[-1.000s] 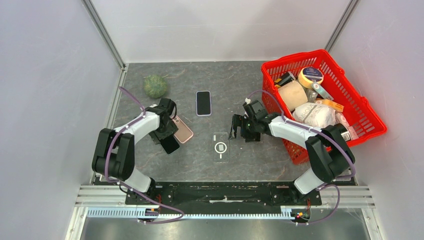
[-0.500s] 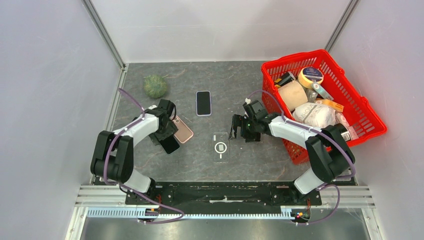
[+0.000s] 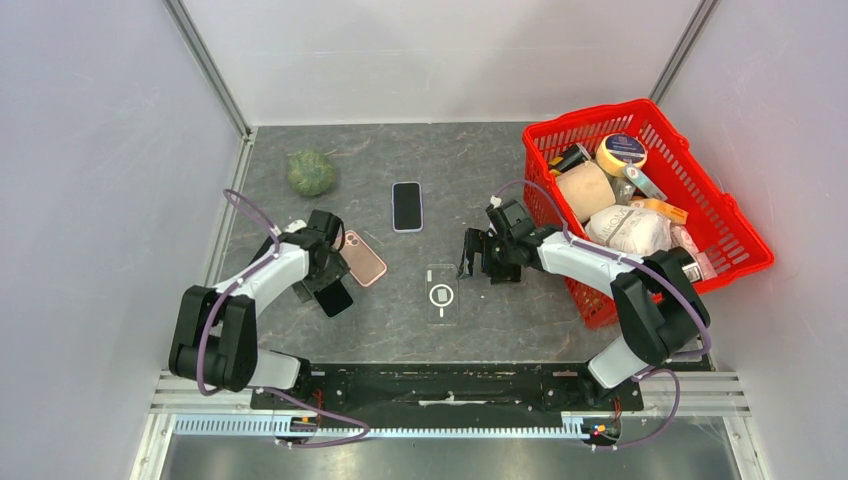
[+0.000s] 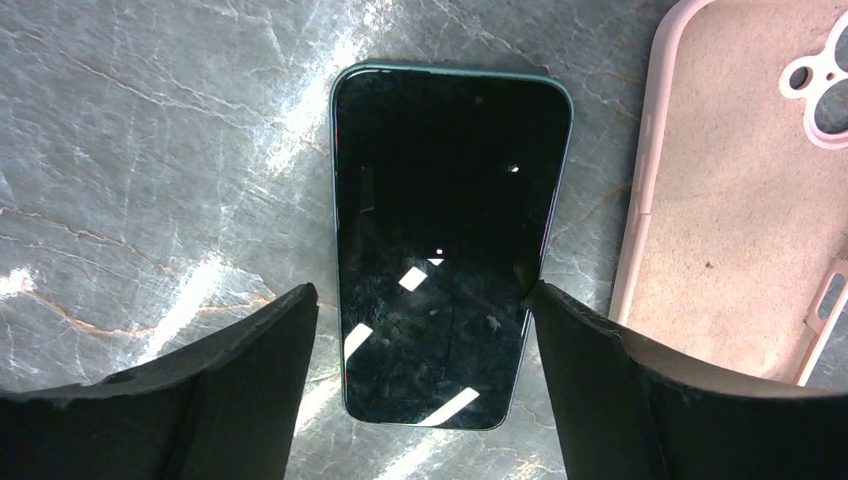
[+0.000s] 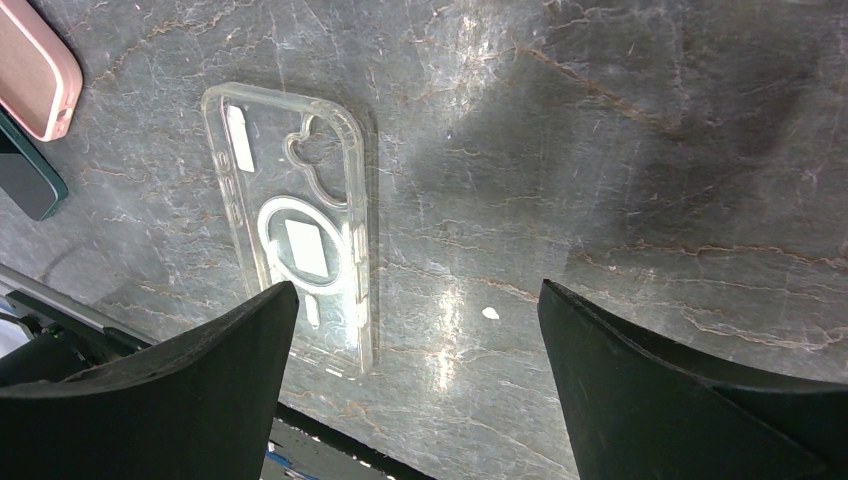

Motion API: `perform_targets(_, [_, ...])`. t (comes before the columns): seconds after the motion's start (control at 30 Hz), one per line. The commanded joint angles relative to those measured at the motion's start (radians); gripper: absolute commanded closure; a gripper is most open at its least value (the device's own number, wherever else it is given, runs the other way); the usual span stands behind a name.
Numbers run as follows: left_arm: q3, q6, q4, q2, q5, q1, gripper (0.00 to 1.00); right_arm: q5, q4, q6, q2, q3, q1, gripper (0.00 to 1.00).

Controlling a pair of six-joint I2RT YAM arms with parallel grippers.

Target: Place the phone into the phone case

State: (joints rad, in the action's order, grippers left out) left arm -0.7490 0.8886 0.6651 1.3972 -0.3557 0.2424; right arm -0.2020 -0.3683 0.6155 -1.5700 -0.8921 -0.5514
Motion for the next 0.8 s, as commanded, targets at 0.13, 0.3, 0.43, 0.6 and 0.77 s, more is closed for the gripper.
perform_targets(0.13, [0.005,-0.087,-0.004,-0.098,0.036,-0.003,0.08,0.005,0.008,-0.016,0.002,-0.041,0.006,0.03])
perform_targets(0.3, [0.002,-0.102,0.004,-0.065,0.031,-0.003,0.04,0.005,0.008,-0.017,0.0,-0.044,0.006,0.03])
perform_targets(0.43, [0.008,-0.101,-0.024,-0.043,0.036,-0.003,0.03,0.006,0.008,-0.016,0.002,-0.042,0.005,0.03])
perform_targets(0.6, [0.009,-0.099,-0.046,0.002,0.038,-0.009,0.03,0.006,0.006,-0.018,0.005,-0.042,0.006,0.03])
perform_targets(0.77, [0.033,-0.084,-0.074,0.022,0.043,-0.024,0.04,0.009,0.004,-0.017,0.01,-0.041,0.006,0.03])
